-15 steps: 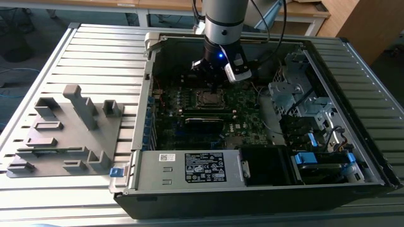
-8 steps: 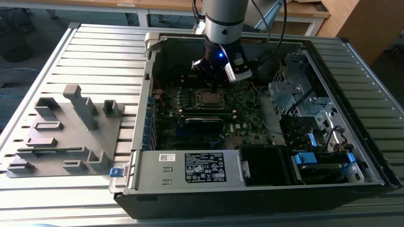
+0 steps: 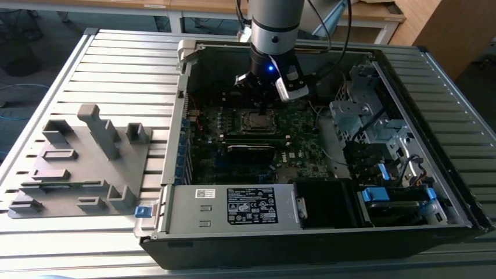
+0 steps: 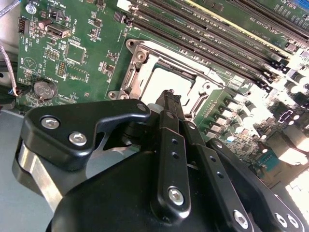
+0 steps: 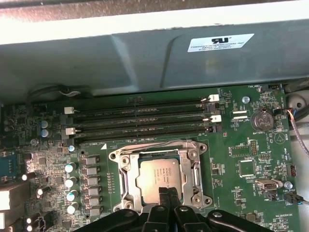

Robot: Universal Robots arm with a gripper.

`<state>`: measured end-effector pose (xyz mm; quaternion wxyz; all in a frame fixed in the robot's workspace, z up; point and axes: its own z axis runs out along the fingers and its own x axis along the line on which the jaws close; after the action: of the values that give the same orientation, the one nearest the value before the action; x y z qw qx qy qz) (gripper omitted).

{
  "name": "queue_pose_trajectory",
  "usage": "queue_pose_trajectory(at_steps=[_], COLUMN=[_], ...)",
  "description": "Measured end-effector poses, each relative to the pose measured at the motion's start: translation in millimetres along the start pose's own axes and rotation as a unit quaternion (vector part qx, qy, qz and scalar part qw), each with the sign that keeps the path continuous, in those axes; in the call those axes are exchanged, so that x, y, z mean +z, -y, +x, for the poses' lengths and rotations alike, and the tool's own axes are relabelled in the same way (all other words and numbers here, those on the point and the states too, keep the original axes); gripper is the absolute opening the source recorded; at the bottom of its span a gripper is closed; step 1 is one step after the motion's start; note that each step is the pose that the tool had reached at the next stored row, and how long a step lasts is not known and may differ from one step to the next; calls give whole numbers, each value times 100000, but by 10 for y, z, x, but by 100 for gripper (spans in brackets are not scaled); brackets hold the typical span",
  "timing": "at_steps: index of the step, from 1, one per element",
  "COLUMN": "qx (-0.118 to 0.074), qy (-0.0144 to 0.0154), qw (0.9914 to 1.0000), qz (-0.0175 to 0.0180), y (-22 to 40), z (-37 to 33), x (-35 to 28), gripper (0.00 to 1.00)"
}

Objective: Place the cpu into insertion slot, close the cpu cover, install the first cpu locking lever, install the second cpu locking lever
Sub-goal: 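Install the second cpu locking lever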

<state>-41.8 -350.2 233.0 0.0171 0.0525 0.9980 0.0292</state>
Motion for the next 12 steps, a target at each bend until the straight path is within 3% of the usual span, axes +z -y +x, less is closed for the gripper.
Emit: queue_pose_trajectory(at_steps=[6, 12], qx=[1, 2], qy=[9, 8], qw=[100000, 100000], qz=[-15, -11], y=[-1, -4], z=[0, -2], x=[-1, -51], gripper=[11, 11])
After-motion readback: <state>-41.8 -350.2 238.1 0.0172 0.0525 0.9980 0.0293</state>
